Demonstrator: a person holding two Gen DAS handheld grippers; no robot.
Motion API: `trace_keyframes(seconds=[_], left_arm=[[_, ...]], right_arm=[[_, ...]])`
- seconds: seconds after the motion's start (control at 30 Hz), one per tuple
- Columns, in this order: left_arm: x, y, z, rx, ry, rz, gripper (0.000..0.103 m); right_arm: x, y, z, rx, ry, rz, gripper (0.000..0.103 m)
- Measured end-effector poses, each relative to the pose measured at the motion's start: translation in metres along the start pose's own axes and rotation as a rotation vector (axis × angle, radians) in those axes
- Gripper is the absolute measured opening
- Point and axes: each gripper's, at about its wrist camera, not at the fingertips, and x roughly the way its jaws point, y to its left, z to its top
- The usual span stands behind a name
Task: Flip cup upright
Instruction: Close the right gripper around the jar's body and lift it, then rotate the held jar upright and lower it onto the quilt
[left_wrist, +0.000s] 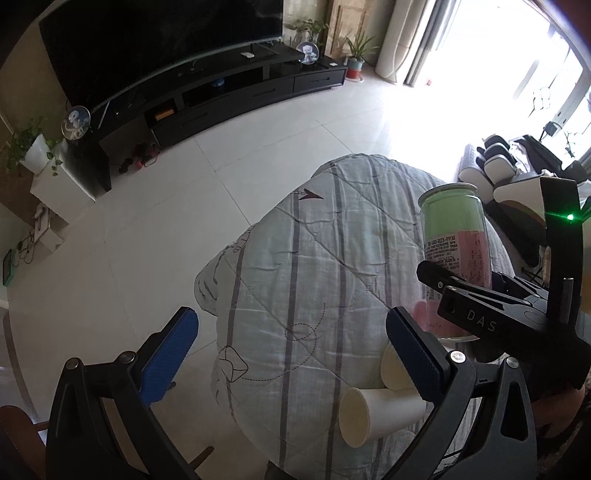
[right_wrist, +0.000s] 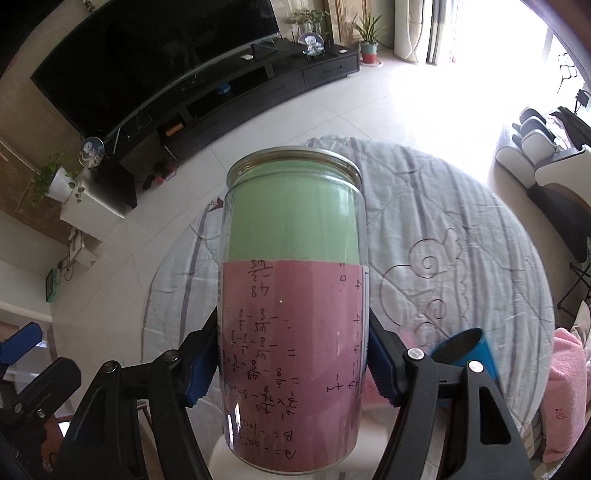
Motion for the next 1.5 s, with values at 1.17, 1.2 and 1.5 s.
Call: trace_keyframes(seconds=[1.17, 1.2, 1.5], left_arm=[[-0.02, -0.127, -0.166, 0.019, 0.052, 0.006, 0.103], [-0.019, -0.126, -0.17, 0.014, 0.056, 0.01, 0.103], [-0.008, -0.115, -0.198, -0.058, 0.091, 0.048, 0.103]], right_arm=[[-0.013, -0.103, -0.164, -0.034, 0.161, 0.01, 0.07], [-0.009, -0.104, -0.168, -0.037, 0.167, 0.011, 0.07], [0.013, -0.094, -0.179, -0.083, 0.165, 0.003, 0.07]])
